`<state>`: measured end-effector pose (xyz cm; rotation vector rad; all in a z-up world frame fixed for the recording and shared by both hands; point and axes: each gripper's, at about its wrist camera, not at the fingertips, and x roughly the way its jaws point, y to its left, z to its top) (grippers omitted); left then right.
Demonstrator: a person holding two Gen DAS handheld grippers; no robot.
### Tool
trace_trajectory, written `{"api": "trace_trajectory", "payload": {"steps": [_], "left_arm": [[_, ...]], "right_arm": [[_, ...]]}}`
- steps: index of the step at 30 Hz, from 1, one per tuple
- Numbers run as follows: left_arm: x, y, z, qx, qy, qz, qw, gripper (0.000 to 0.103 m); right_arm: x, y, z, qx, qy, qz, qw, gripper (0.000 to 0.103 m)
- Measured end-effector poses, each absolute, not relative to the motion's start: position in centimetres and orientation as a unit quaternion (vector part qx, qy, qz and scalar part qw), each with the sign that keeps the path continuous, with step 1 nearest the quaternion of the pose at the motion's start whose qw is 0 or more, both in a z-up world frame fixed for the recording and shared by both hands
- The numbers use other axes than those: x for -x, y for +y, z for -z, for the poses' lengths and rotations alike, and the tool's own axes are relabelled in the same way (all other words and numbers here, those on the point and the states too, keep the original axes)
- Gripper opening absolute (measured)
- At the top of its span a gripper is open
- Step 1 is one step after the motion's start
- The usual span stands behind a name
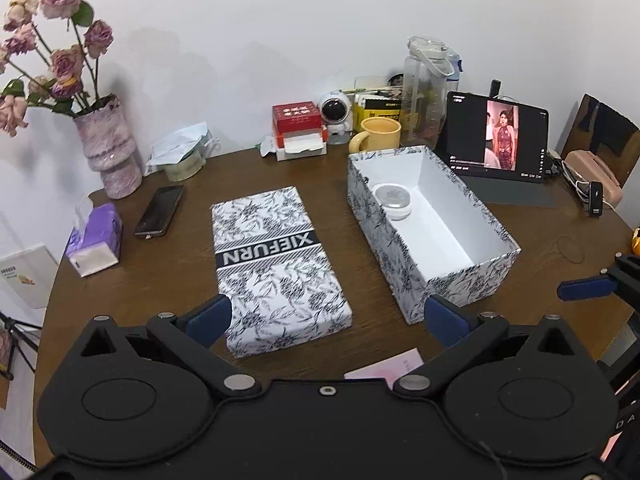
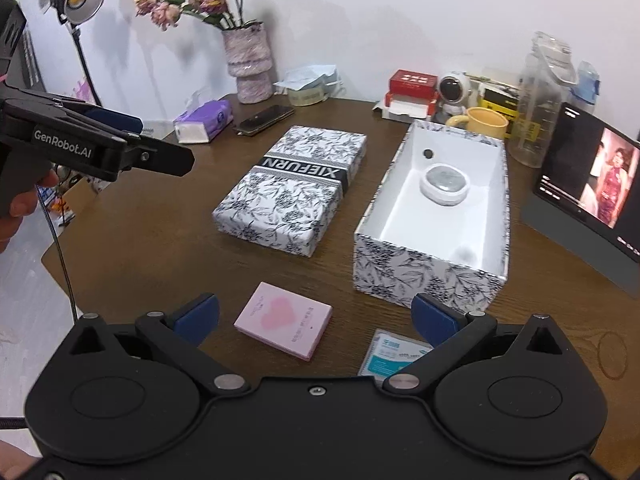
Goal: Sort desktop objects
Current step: 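Move the right tool down to the pink palette box and close on it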
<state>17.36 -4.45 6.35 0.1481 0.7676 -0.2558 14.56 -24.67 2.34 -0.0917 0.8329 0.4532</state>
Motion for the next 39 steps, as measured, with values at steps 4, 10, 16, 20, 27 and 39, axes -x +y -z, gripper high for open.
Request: {"api": "trace_trajectory", "payload": {"steps": [4, 10, 16, 20, 27, 39], "left_arm": [[-17.0, -3.4, -5.9, -0.072, 0.380, 0.112, 0.915, 0.103], [-16.4, -1.7, -5.0, -0.068, 0.391, 0.096, 0.913, 0.103], [-16.0, -0.1, -3.4, -0.055, 0.415, 0.090, 0.904, 0.103], [-15.9, 0.5, -2.1, -0.054, 0.431, 0.082, 0.897, 0.103], [-15.4, 0.8, 0.5, -0.056, 0.461, 0.075, 0.882, 0.103], [-14.8, 0.5, 2.8, -0.039, 0.491, 0.060, 0.868, 0.103]], "right_arm": [[-15.5, -23.6, -1.9, 0.058, 0.408, -0.238, 0.880, 0.103], [-17.0, -21.1, -0.8, 0.102, 0.413, -0.291, 0.857, 0.103], [-18.8, -17.9, 2.1, 0.199, 0.415, -0.360, 0.812, 0.103], [-20.1, -16.1, 4.7, 0.249, 0.429, -0.414, 0.763, 0.103], [-22.4, -13.9, 9.0, 0.324, 0.445, -0.481, 0.682, 0.101], [-23.8, -12.3, 12.2, 0.424, 0.453, -0.548, 0.561, 0.089]]}}
